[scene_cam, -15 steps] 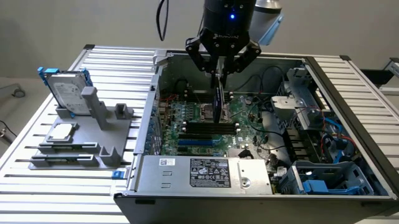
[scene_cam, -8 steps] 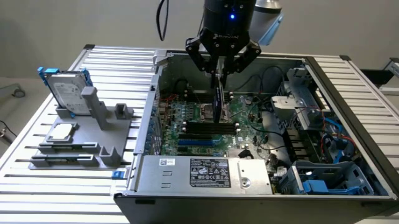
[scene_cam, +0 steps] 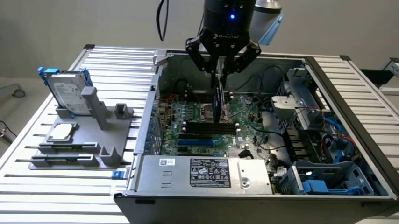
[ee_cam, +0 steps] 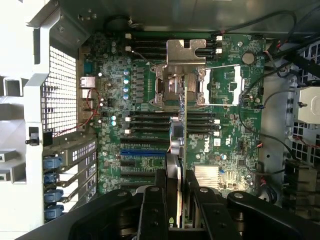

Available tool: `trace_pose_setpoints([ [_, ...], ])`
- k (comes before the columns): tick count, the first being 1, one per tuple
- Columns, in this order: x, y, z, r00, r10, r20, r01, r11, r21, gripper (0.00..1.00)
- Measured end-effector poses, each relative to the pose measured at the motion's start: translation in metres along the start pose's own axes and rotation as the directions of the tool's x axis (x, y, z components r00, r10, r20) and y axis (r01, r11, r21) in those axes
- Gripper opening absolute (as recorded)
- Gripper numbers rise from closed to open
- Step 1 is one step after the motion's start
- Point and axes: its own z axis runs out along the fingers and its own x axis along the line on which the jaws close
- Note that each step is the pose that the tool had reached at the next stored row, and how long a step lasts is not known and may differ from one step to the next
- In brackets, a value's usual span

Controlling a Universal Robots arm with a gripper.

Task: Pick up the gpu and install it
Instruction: 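Insert the gpu into the slot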

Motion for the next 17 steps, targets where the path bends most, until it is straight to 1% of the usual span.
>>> trace_pose_setpoints([
  [4,-0.0009,-0.0001,0.0001,1.0,-0.007,-0.0003,0.007,1.0,-0.0001,0.27],
  [6,-0.0008,-0.0001,0.0001,0.9991,-0.042,-0.001,0.042,0.9991,0.0001,0.27],
  [9,-0.0008,0.0,0.0001,0.9955,-0.095,-0.0019,0.095,0.9955,0.0,0.27],
  [13,-0.0008,0.0,0.0004,0.9858,-0.168,-0.003,0.168,0.9858,0.0002,0.27],
  [15,-0.0008,0.0,0.0005,0.9791,-0.203,-0.0037,0.203,0.9791,0.0003,0.27],
  [17,-0.0008,0.0,0.0006,0.9712,-0.238,-0.0043,0.238,0.9712,0.0003,0.27],
])
